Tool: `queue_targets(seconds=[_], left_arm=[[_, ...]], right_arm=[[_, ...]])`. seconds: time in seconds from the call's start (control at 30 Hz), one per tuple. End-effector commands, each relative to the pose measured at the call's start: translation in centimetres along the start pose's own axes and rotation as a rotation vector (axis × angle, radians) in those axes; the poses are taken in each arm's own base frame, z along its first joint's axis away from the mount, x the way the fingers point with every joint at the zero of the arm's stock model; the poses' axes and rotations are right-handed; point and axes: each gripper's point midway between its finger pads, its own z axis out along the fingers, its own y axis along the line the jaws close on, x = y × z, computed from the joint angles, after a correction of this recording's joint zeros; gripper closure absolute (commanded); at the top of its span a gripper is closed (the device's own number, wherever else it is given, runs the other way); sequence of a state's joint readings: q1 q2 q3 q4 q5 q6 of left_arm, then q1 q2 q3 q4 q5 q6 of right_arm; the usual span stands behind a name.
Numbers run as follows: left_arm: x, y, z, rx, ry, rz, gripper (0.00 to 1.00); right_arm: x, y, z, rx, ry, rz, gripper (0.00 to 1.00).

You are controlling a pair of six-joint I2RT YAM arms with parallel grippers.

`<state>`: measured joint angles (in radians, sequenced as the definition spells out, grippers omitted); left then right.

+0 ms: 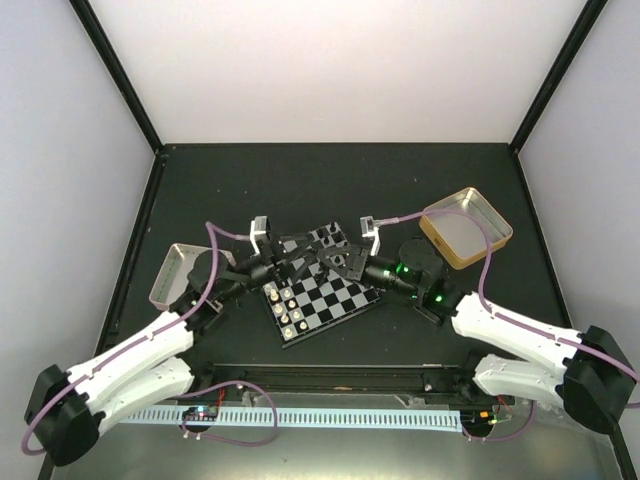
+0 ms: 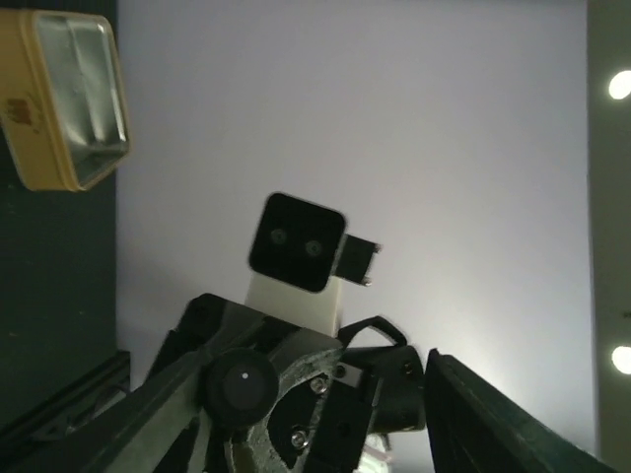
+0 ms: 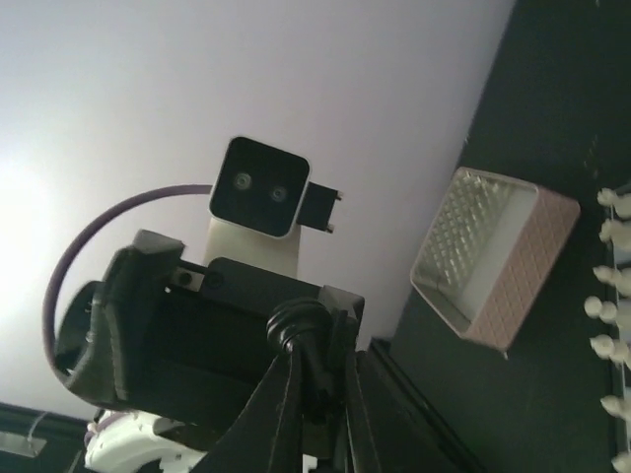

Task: Set up the chess pieces on the board
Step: Place the chess piece on the chessboard.

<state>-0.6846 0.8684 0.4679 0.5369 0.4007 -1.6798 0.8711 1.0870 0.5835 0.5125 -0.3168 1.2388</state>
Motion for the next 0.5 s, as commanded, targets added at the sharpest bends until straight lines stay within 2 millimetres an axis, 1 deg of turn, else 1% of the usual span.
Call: queue_targets(seconds=[0.0, 0.1, 0.13, 0.17, 0.2, 0.23, 0.3, 0.37, 0.47], left_arm=[[-2.4, 3.8, -2.6, -0.203, -0.168, 0.122, 0.33], [-4.6, 5.3, -5.4, -0.320, -0.313, 0.291, 0.22], [-5.1, 5.8, -6.6, -0.373, -0.351, 0.341, 0.21], [-5.6, 5.6, -7.5, -0.396, -0.385, 0.406, 0.20], [-6.0, 6.1, -8.5, -0.459, -0.404, 0.490, 0.19], [-6.5, 6.1, -9.5, -0.505, -0.429, 0.550, 0.18], [-7.0, 6.0, -11.0, -0.586, -0.448, 0.678, 0.16], [-7.2, 5.7, -12.3, -0.665, -0.446, 0.789, 0.15], [-7.3, 5.1, -13.4, -0.752, -0.417, 0.923, 0.14]], right_arm=[[-0.8, -2.6, -1.3, 0.222, 0.038, -0.147, 0.99], [0.1, -6.8, -2.9, 0.447, 0.157, -0.220, 0.99], [0.3, -8.3, -3.7, 0.517, 0.195, -0.234, 0.99], [0.6, -9.3, -4.3, 0.572, 0.233, -0.260, 0.99], [0.9, -10.6, -5.2, 0.636, 0.273, -0.284, 0.99], [1.1, -11.7, -6.1, 0.705, 0.310, -0.306, 0.99], [1.1, -13.3, -7.7, 0.829, 0.370, -0.353, 0.99], [1.4, -14.5, -9.2, 0.924, 0.435, -0.388, 0.99], [1.8, -15.6, -10.8, 1.016, 0.522, -0.406, 0.99]])
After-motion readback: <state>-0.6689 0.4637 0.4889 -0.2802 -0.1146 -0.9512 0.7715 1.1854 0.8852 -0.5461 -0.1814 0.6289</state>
